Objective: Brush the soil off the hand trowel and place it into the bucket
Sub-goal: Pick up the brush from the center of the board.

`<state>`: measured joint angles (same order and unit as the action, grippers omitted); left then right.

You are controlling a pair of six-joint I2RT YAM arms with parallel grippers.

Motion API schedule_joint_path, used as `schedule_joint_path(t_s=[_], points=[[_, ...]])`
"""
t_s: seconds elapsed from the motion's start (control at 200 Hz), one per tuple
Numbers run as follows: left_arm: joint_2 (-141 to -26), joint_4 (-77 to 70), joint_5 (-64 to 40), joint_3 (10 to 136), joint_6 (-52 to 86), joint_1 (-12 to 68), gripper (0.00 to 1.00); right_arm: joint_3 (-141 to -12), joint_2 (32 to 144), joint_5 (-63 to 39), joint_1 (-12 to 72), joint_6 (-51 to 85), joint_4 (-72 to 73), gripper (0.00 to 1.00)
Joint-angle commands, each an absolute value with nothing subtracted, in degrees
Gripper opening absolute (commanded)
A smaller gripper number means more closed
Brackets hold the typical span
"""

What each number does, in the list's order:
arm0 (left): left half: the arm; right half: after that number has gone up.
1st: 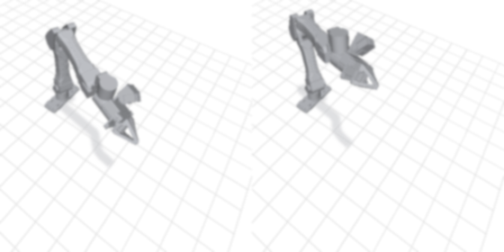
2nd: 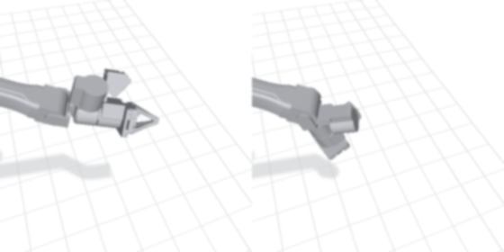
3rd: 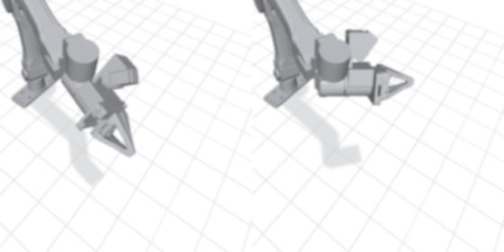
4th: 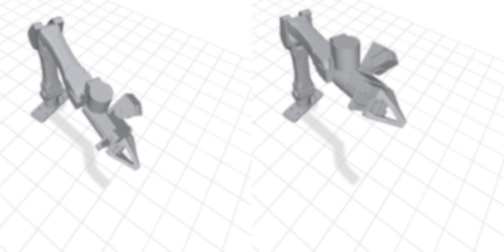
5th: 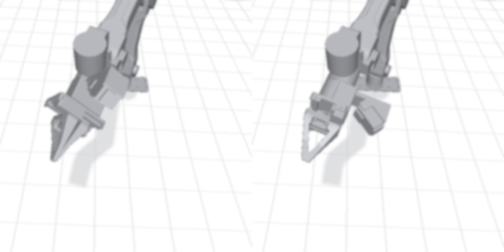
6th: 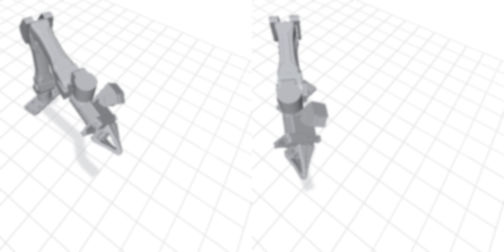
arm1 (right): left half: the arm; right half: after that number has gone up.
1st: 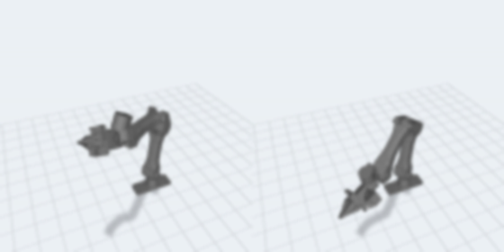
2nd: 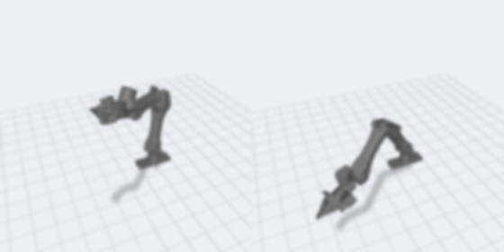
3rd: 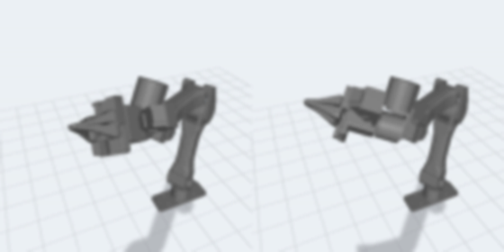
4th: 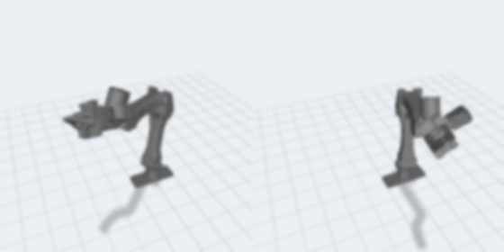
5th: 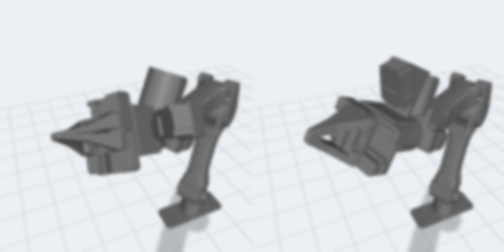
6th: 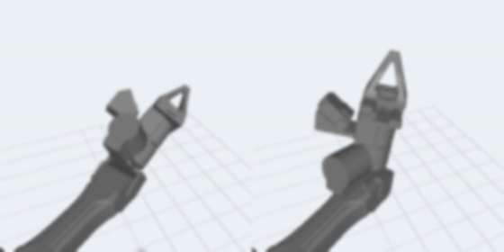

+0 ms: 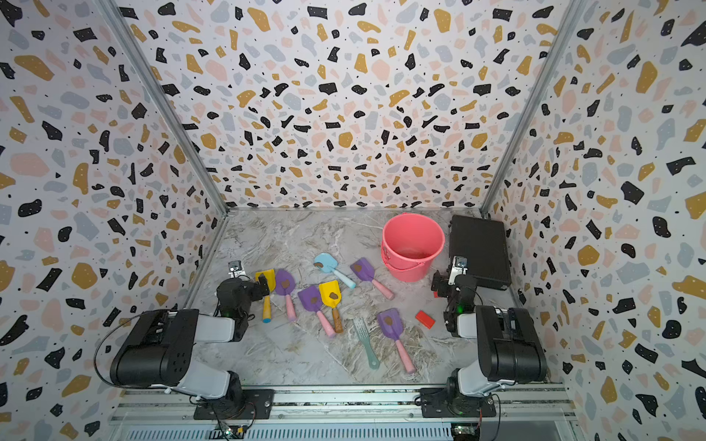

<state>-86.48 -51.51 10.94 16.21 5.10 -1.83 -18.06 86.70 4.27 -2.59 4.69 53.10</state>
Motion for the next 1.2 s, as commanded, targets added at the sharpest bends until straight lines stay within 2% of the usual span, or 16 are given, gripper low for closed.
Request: schedule_joint_path(t_s=[0.0,0.28,0.531,0.786,0.901,1.031,1.196], points=[[-86.33,-53.26,10.25,17.25,4.3,-2.02,0.99,-19.34,86.66,4.13,-2.3,4.31,52.12,1.0],[-86.19,-53.26,10.28,17.27,4.31,-2.03,0.99,-18.84,85.96,5.16,-2.29,4.82,52.56,1.0],[-86.22,-53.26,10.25,17.23,4.27,-2.03,0.99,-16.8,75.35,12.59,-2.41,7.64,46.15,1.0],[-86.27,-53.34,10.28,17.14,4.3,-2.07,0.99,-18.97,72.9,9.17,-2.34,6.73,40.66,1.0],[-86.24,-53.31,10.27,17.15,4.34,-2.02,0.99,-24.88,64.17,12.76,-2.36,15.39,21.19,1.0],[-86.25,-53.34,10.15,17.16,4.24,-2.02,0.99,-30.54,49.6,11.45,-2.33,28.34,0.28,1.0],[-86.43,-53.35,10.26,17.23,4.29,-2.11,0.99,-40.46,37.19,-1.39,-2.31,36.32,-28.61,1.0]])
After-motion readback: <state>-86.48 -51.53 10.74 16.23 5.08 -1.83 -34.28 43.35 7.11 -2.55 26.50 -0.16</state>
